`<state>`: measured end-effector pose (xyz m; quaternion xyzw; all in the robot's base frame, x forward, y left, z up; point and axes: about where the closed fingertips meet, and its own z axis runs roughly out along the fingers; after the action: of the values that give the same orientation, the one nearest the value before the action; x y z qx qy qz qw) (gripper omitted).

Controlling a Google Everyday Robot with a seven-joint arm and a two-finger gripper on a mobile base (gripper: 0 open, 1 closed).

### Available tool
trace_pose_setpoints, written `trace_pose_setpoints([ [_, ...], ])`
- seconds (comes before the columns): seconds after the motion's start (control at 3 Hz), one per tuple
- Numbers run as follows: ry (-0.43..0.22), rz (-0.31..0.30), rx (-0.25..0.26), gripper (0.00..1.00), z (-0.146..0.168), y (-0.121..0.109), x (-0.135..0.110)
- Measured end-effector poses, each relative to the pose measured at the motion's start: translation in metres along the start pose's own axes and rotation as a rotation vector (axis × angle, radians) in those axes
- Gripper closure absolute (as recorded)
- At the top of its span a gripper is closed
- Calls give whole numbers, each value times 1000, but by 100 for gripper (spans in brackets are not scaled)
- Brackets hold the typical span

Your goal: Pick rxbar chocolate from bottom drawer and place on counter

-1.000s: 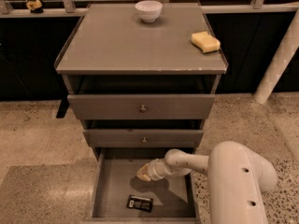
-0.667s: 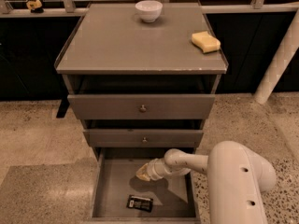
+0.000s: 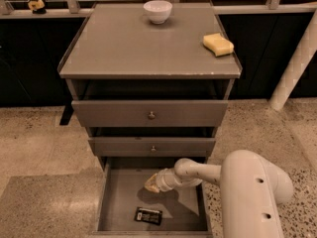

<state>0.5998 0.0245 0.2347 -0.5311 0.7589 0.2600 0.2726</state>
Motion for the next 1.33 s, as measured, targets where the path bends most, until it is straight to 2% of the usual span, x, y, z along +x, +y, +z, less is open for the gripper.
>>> trace_pose_setpoints([
  [0.33,-10,10,12,12,3,9,8],
  [0.67,-26,33,55,0,8,29,28],
  [1.0,-26,33,56,0,8,29,28],
  [1.33,-62,49,71,0,6,32,35],
])
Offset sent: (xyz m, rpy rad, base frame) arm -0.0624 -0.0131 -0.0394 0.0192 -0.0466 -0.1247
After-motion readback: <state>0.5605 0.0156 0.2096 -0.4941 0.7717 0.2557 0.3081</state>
